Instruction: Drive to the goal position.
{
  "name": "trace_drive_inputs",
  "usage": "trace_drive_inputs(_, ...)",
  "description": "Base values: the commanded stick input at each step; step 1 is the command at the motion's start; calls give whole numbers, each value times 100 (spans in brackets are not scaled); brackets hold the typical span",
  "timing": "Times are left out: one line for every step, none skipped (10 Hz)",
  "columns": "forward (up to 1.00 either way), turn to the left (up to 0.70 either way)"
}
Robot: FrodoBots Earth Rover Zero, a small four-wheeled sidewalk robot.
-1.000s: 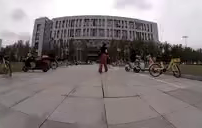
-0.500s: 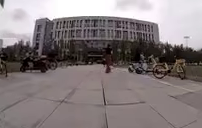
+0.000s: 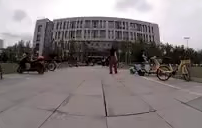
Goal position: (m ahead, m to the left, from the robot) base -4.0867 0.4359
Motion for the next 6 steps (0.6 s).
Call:
trace_drive_inputs(60, 1)
trace_drive_inputs(60, 1)
trace_drive_inputs(60, 1)
trace_drive_inputs(60, 1)
trace_drive_inputs(60, 1)
trace_drive_inputs(60, 1)
